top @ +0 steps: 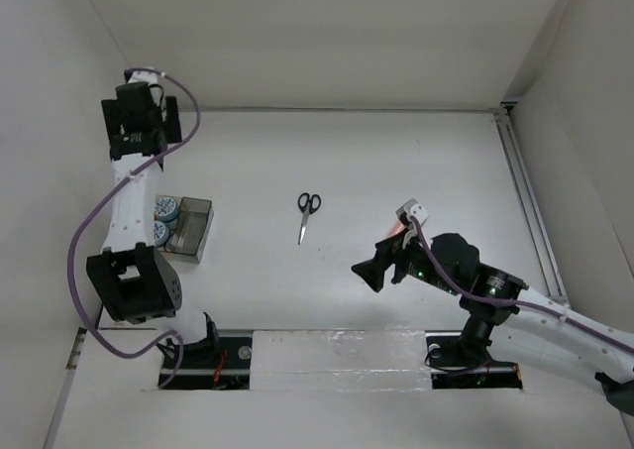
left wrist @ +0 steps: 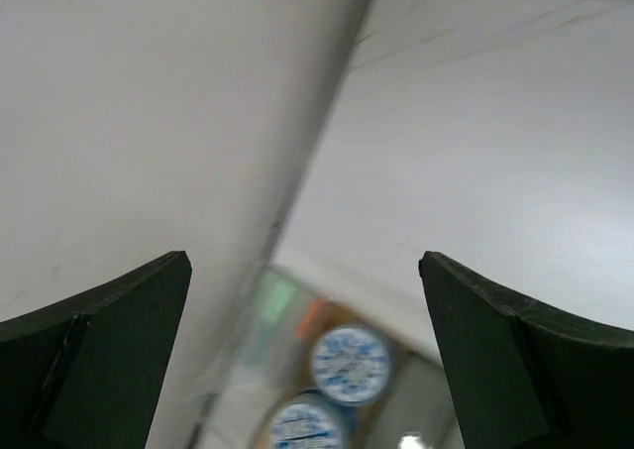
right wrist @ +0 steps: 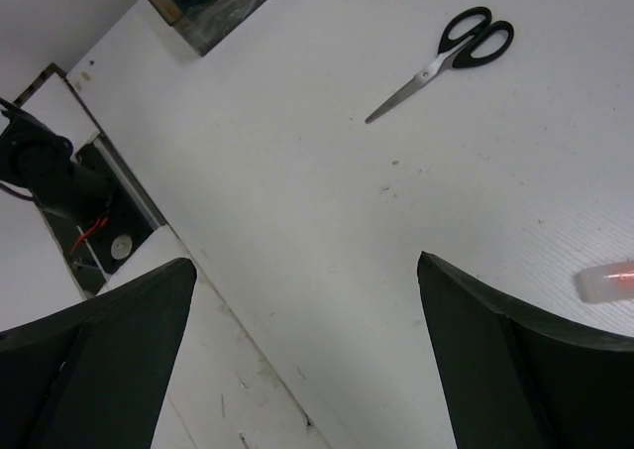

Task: Sort the stationery into containers
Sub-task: Pick up the stationery from the center of the board.

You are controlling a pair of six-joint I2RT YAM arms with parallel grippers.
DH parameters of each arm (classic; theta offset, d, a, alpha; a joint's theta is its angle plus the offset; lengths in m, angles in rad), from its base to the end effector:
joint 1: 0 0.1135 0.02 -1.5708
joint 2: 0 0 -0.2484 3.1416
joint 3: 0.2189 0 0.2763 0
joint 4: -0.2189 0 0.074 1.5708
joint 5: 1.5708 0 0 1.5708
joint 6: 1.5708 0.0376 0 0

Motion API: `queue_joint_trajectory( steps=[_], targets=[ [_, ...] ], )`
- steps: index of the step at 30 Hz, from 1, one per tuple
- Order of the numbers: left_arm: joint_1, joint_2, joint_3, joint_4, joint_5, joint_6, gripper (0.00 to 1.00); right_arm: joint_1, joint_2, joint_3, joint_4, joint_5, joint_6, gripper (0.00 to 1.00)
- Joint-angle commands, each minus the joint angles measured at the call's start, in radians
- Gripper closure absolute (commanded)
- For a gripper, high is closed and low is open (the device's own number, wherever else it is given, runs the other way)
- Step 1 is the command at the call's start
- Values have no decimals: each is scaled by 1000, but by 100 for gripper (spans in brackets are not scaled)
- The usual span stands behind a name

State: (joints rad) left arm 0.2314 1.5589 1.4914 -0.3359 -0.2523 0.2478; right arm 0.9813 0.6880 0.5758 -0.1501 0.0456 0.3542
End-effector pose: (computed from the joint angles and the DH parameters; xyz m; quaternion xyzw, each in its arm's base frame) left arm 0.3791 0.0990 0.3602 -0.0625 0.8283 0.2317 0.5062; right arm 0.1185 0.1741 0.2717 -0.2315 0.7589 0.3625 0.4889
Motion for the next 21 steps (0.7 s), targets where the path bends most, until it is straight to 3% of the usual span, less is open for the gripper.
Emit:
queue_joint_trajectory(
  steps=[1, 2, 4, 6, 10, 13, 16, 21],
  targets=[
    [-106, -83, 59, -46, -24, -230, 0, -7, -1, 10, 47, 45, -12, 0],
    [-80, -101, 59, -87, -4, -413, 0, -7, 11, 10, 47, 54, -12, 0],
    [-26, -120, 34, -97, 242, -450, 0, -7, 24, 10, 47, 82, -12, 0],
    [-17, -153, 24, -127, 342, -461, 0, -16, 47, 10, 9, 152, 30, 0],
    [-29, -386, -130, -8, 404, -517, 0, -50, 111, 38, -168, 541, 251, 0],
    [-18, -636, -287, 113, 371, -652, 0, -136, 179, 81, -221, 553, 293, 0],
    [-18, -846, -460, 256, 465, -667, 0, -220, 277, 120, -230, 553, 302, 0],
    [-18, -850, -531, 235, 643, -729, 0, -286, 481, 243, -362, 649, 411, 0]
  ],
)
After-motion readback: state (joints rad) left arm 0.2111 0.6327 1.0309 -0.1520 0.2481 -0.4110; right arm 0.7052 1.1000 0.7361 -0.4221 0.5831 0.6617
